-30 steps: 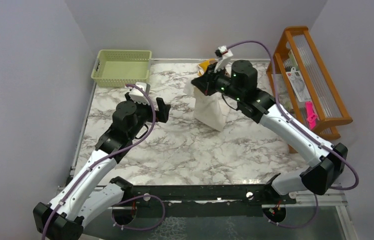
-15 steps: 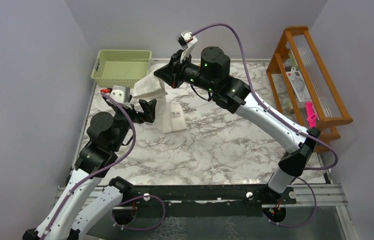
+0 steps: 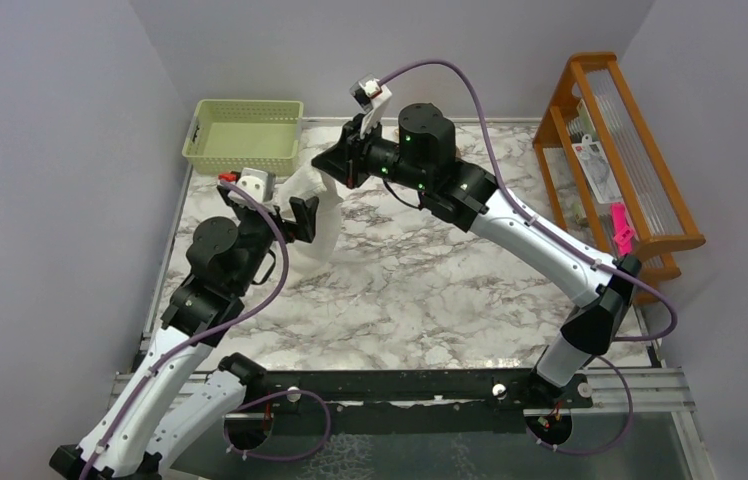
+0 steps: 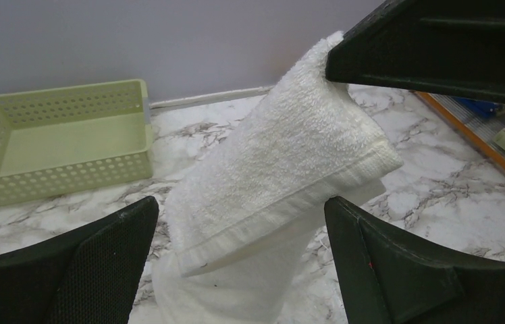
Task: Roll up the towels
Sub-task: Flatten out the towel at the center of the board.
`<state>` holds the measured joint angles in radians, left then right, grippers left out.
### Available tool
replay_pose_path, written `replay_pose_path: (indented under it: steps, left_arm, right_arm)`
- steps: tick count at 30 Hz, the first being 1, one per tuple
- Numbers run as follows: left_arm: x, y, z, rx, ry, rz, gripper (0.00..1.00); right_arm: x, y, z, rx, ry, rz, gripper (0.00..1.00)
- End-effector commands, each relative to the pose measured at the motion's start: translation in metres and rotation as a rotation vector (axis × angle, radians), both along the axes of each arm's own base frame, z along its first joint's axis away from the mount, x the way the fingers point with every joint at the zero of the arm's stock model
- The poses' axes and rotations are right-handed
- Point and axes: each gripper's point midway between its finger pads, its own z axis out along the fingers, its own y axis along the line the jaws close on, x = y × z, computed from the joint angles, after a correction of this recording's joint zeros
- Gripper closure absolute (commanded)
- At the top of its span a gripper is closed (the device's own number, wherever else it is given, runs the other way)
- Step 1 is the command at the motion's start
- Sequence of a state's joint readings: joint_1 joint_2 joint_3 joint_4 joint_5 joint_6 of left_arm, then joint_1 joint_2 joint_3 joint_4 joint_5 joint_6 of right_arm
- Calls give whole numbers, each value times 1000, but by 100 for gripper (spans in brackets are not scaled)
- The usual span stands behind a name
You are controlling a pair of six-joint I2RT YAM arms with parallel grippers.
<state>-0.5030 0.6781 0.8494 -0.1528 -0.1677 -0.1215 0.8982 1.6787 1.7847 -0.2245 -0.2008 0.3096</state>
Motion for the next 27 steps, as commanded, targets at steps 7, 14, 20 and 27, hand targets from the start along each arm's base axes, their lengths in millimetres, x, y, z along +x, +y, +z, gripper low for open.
replay_pose_path:
  steps: [7, 14, 20, 27]
  left_arm:
    - [12, -17, 13, 50, -74, -71, 26]
    - [18, -22, 21, 54, -95, -83, 100]
    - [27, -19, 25, 56, -101, -41, 100]
    - [46, -50, 24, 70, -60, -148, 100]
  right_arm:
    - [-29, -2, 33, 94, -13, 114, 99]
    - [-34, -5, 29, 91, -5, 123, 99]
    - [-26, -23, 23, 61, -9, 27, 99]
    - [-6, -72, 16, 13, -50, -201, 54]
